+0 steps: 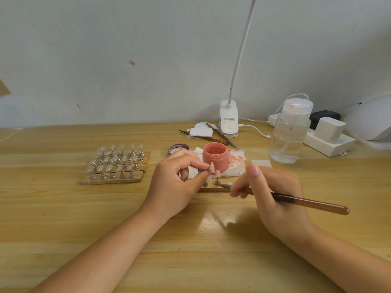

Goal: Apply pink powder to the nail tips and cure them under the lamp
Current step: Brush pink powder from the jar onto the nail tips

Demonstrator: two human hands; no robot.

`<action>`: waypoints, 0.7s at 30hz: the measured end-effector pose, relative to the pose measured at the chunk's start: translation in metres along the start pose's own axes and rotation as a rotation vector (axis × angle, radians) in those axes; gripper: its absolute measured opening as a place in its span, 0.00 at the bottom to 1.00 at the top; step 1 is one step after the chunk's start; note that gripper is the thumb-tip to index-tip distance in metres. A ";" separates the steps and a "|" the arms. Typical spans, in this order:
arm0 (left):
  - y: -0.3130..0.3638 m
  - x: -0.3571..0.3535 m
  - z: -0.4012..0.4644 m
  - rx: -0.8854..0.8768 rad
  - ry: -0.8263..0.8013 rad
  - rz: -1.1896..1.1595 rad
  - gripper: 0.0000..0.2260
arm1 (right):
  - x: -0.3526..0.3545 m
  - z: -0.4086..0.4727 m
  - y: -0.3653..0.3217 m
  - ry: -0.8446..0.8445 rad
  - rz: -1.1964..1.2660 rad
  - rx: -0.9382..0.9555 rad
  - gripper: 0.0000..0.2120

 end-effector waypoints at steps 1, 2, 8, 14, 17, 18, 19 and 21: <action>0.000 0.000 0.000 0.000 0.001 0.002 0.14 | 0.001 -0.001 0.000 0.011 0.018 0.005 0.26; 0.000 0.000 0.000 -0.006 0.002 0.004 0.14 | 0.002 -0.001 0.000 0.026 0.022 0.002 0.25; -0.001 0.000 0.000 -0.019 0.012 -0.008 0.12 | -0.002 0.000 0.000 0.003 0.035 -0.035 0.22; -0.001 -0.001 0.000 -0.047 0.007 0.004 0.10 | 0.000 0.001 0.002 0.020 -0.060 -0.054 0.23; -0.002 -0.001 0.000 -0.048 0.015 -0.004 0.10 | 0.000 0.000 0.000 0.020 0.033 -0.043 0.26; -0.002 -0.001 0.001 -0.051 0.016 0.001 0.11 | 0.000 0.000 0.000 0.030 0.025 -0.029 0.26; -0.002 -0.001 0.001 -0.054 0.015 0.009 0.12 | 0.000 0.001 -0.001 0.037 -0.005 -0.021 0.25; -0.003 -0.001 0.000 -0.058 0.010 0.018 0.13 | 0.000 0.002 0.000 0.036 -0.051 -0.036 0.24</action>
Point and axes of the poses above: each hand's wrist, its own z-axis towards the middle knuckle, its own x-axis out of the back of the hand, y = z × x, the point moved 5 cm from there along z, towards the middle knuckle, and after that the axes turned 2 degrees about y, right-handed, at the moved point
